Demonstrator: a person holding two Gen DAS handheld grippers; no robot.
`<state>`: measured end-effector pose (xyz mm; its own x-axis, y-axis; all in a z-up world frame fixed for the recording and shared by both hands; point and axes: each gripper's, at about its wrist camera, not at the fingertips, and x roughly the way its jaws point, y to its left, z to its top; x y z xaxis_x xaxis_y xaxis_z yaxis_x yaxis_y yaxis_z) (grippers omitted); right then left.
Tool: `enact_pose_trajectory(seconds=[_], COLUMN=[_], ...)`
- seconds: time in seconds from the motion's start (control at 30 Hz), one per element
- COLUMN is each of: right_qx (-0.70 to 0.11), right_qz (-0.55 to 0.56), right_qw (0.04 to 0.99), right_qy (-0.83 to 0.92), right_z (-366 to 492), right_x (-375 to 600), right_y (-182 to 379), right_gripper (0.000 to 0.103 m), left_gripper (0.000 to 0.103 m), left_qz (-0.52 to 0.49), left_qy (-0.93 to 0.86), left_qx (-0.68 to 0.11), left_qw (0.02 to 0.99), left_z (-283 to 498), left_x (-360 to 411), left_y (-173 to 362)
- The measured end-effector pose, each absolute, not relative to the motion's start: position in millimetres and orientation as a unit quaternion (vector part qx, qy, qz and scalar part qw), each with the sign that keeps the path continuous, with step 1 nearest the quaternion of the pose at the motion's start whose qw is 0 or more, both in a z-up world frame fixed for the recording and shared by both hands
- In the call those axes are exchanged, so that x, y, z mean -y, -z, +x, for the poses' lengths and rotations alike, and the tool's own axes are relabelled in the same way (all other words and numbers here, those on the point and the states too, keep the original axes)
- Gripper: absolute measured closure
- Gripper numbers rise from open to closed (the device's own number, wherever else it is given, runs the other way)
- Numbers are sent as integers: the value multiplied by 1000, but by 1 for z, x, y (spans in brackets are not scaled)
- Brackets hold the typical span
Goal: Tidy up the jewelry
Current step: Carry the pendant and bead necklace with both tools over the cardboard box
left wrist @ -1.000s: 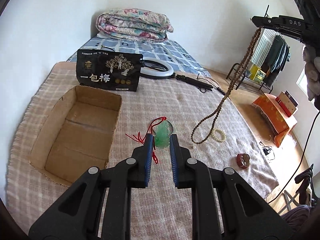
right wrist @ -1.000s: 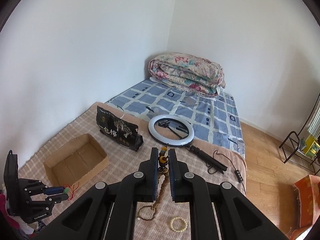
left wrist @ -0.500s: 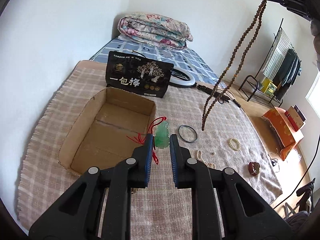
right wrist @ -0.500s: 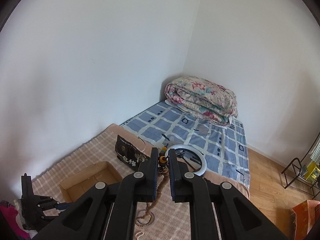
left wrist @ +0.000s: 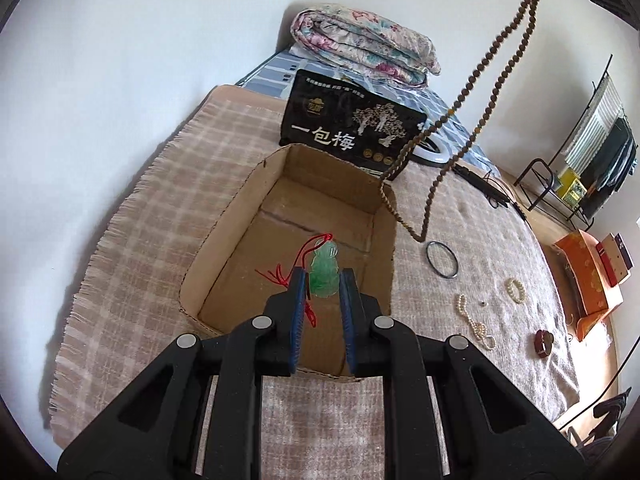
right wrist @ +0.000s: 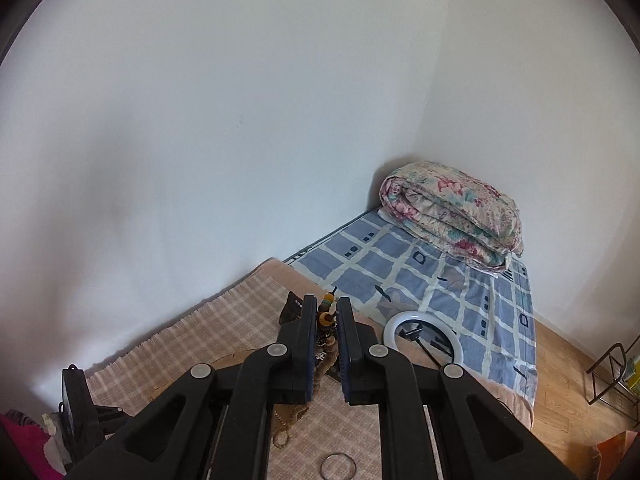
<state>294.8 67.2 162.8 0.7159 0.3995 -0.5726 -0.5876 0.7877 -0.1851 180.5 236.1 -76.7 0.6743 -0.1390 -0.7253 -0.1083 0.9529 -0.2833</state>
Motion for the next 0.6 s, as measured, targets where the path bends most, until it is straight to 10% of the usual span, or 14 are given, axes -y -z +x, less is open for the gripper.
enact_pose_trajectory(seconds=[0.6], right_qx=[-257], right_qz=[-179], right_qw=[908], right_qy=[-280], right_z=[313], right_x=[-89], right_y=[-164], right_gripper=[96], left_gripper=[88], left_qz=[-167], left_qy=[-3], left_qx=[-418], left_qw=[893], left_z=[193], left_x=[-244], left_y=[88])
